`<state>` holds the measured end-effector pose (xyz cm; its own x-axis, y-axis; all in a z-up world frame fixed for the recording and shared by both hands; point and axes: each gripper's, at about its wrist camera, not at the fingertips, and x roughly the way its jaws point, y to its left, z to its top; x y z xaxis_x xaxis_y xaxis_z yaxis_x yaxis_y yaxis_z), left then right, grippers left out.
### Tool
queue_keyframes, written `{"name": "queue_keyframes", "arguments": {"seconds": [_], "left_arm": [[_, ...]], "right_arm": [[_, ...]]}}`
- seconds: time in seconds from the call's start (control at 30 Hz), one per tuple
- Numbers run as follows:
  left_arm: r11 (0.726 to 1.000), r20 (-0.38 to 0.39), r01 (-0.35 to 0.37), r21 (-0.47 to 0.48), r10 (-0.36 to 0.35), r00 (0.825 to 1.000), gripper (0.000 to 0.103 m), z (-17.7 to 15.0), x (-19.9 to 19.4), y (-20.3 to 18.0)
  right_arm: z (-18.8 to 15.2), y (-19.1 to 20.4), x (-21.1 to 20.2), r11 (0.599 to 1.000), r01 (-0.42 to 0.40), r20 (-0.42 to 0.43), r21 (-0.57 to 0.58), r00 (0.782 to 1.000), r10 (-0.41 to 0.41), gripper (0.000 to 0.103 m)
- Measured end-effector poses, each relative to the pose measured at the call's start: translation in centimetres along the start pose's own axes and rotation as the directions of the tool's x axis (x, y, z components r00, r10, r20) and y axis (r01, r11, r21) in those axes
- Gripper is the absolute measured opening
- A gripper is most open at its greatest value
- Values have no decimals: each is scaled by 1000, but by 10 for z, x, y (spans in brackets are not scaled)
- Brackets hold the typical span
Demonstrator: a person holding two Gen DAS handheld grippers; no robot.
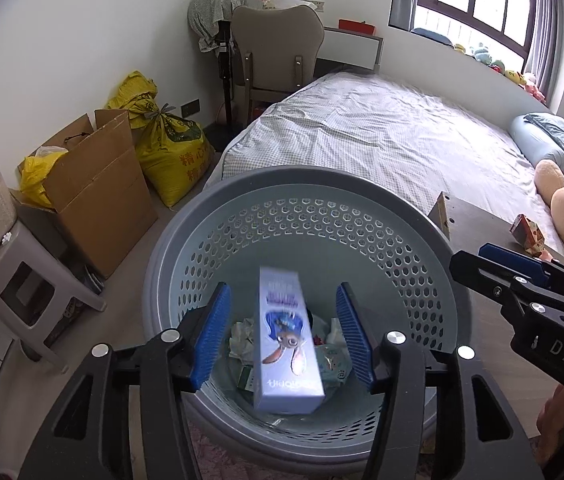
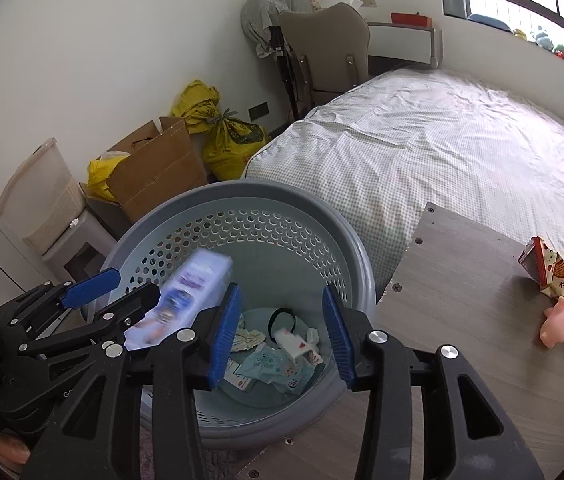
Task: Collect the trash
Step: 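Open both tools over the basket to drop the box and card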
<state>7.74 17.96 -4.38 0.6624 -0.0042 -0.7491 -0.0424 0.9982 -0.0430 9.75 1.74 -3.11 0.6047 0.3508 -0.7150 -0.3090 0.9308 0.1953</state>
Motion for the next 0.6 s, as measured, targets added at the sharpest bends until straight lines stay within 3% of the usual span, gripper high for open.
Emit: {"name": "queue_keyframes", "arguments": {"seconds": [0.3,0.6], "left_arm": [[999,1,-27,-18,27,1000,62,-4,-9,4],[999,3,-41,-29,41,999,71,-8,-17,3]], "right_arm": [[-2,1,-4,1000,-4,3,8,1000,4,45],[-4,-6,-18,1000,1,28,31,1000,-1,53]]}}
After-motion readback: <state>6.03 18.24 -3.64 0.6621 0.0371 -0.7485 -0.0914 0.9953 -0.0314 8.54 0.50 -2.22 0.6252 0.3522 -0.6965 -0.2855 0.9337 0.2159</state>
